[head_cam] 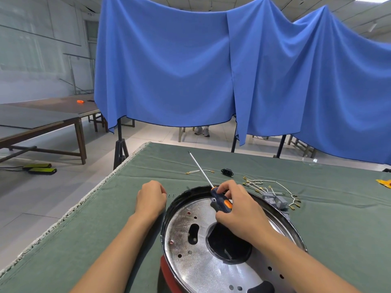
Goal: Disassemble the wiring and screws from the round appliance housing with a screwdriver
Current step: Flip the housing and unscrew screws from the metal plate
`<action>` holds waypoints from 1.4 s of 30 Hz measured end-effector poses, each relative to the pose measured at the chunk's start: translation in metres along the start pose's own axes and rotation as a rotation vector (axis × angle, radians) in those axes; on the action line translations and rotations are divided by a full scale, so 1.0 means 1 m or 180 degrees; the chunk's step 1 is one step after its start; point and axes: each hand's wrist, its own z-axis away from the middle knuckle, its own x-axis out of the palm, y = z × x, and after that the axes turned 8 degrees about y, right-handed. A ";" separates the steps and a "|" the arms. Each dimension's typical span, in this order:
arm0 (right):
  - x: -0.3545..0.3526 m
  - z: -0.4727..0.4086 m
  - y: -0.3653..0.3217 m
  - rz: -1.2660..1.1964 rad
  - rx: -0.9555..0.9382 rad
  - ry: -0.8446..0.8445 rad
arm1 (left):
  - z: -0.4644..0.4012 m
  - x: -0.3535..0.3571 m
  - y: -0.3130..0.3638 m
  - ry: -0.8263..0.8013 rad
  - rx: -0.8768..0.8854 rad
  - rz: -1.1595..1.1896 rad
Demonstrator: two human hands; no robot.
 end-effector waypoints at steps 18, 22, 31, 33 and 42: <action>-0.002 0.000 0.002 -0.0306 0.0115 -0.0014 | 0.007 -0.036 0.032 0.0278 -0.0281 0.1030; -0.007 -0.001 0.006 -0.0502 0.0105 0.0286 | 0.026 -0.049 0.065 0.0119 0.0183 0.1315; -0.052 -0.001 -0.008 -0.3252 0.0835 0.0946 | 0.067 -0.028 0.092 -0.0644 0.1053 0.0025; -0.060 0.002 -0.010 -0.3177 0.0707 0.0851 | 0.067 -0.026 0.089 -0.0695 0.1046 -0.0087; -0.075 0.019 -0.007 -0.0789 0.0317 0.1541 | 0.061 -0.033 0.087 -0.0467 0.0806 -0.0202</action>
